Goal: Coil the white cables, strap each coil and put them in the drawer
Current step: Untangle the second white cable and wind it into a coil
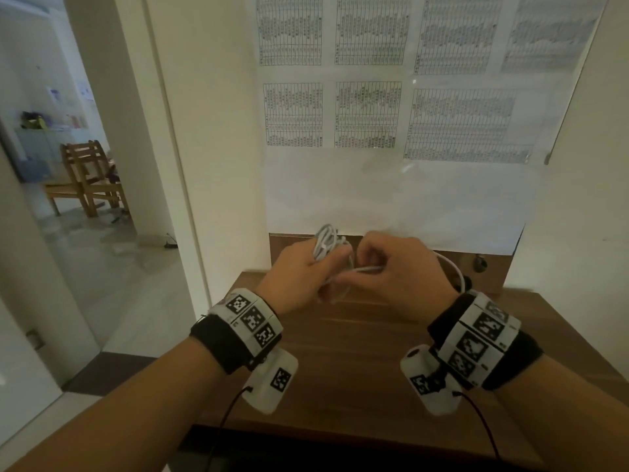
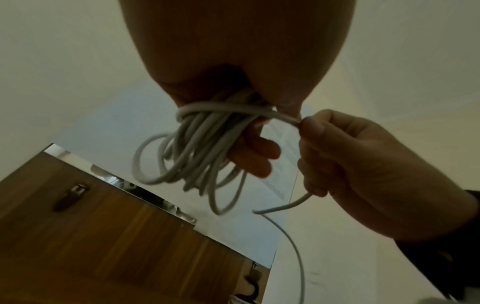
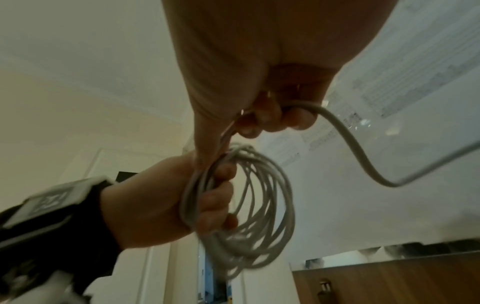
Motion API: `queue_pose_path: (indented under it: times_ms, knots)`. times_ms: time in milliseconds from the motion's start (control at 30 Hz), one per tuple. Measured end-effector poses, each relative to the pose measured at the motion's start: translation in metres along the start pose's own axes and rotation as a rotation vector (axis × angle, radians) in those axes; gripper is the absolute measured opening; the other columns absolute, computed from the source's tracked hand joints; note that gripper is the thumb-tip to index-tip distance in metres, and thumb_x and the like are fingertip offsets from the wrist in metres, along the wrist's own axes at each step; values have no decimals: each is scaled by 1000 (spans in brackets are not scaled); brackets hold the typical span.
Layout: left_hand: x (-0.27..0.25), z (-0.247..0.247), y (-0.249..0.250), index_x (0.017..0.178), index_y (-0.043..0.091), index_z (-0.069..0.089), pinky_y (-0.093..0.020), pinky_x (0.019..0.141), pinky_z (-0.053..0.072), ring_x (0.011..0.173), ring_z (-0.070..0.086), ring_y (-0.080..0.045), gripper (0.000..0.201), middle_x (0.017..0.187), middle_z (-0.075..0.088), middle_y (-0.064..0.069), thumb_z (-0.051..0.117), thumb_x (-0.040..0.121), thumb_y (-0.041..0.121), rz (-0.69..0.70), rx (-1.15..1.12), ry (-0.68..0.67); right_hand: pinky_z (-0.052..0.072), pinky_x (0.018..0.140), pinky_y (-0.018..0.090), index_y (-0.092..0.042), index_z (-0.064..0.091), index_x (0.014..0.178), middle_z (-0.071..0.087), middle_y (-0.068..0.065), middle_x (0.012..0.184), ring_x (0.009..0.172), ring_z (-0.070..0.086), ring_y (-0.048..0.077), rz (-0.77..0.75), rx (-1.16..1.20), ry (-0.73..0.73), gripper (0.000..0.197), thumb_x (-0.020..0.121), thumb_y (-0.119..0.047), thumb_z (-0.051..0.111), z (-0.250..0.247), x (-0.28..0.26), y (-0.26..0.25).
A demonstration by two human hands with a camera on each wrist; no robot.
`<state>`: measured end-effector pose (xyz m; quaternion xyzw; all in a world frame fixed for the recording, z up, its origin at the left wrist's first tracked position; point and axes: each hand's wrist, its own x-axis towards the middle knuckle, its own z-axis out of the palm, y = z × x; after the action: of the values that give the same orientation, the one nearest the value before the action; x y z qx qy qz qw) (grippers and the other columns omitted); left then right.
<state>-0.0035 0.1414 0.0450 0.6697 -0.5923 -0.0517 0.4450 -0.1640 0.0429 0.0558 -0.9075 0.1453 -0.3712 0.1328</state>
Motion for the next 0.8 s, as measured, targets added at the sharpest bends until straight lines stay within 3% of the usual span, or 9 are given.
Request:
queue_pose_path:
  times_ms: [67, 200, 267, 367, 433, 533, 633, 733, 800]
  knots:
    - [-5, -2, 5, 62, 22, 58, -24, 45, 39, 40, 44, -15, 47, 48, 47, 1, 50, 98, 51, -72, -265, -133, 50, 56, 34, -28, 56, 84, 57, -9, 70, 61, 53, 9, -12, 11, 48, 46, 67, -68, 70, -5, 5, 5]
    - [-9, -5, 20, 66, 13, 51, -17, 41, 35, 33, 21, -10, 58, 44, 28, 3, 41, 93, 63, -219, -773, -402, 42, 71, 18, -34, 59, 128, 51, -10, 113, 81, 51, -8, 44, 144, -105, 89, 55, -83, 68, -4, 11, 13]
    - [-8, -6, 22, 67, 10, 50, -16, 39, 35, 29, 21, -8, 60, 39, 28, 5, 40, 96, 61, -232, -861, -442, 51, 83, 25, -38, 64, 121, 51, -12, 122, 95, 57, -4, 96, 286, -283, 72, 58, -69, 79, -6, 13, 11]
    - [-7, -9, 21, 63, 11, 52, -16, 39, 36, 26, 23, -6, 51, 35, 28, 6, 47, 91, 53, -281, -1022, -428, 56, 92, 34, -26, 67, 117, 70, -4, 115, 104, 68, 14, 132, 594, -454, 47, 75, -16, 86, -8, 12, 8]
    - [-5, -11, 18, 66, 12, 56, -21, 43, 31, 26, 26, -5, 47, 36, 32, 8, 58, 88, 53, -267, -1125, -439, 56, 94, 40, -15, 63, 125, 73, 6, 113, 106, 70, 24, 163, 740, -470, 49, 81, -1, 79, -5, 10, 8]
    - [-4, -13, 13, 84, 9, 58, -24, 54, 43, 31, 34, -3, 40, 41, 40, 9, 73, 83, 46, -244, -1298, -490, 58, 89, 47, -11, 65, 122, 72, 17, 107, 99, 71, 33, 206, 760, -314, 32, 91, -12, 71, 2, 9, 13]
    - [-10, -5, 16, 108, 7, 60, -26, 68, 51, 39, 38, -4, 32, 49, 39, 9, 64, 89, 32, -305, -1330, -416, 49, 62, 44, 0, 68, 104, 62, 31, 82, 65, 60, 32, 238, 622, -126, 24, 99, -22, 61, 8, 10, 17]
    - [-14, 2, 23, 86, 13, 69, -24, 62, 50, 36, 31, -5, 17, 45, 31, 9, 61, 95, 26, -336, -1192, -317, 42, 54, 33, 7, 62, 90, 54, 21, 66, 56, 51, 21, 244, 566, -76, 27, 98, -18, 61, 12, 13, 15]
    - [-14, 1, 27, 61, 17, 58, -22, 52, 46, 31, 25, -5, 35, 41, 26, 9, 57, 92, 34, -381, -1173, -301, 42, 54, 33, 5, 64, 91, 56, 21, 67, 56, 52, 21, 242, 563, -100, 28, 97, -22, 64, 14, 15, 13]
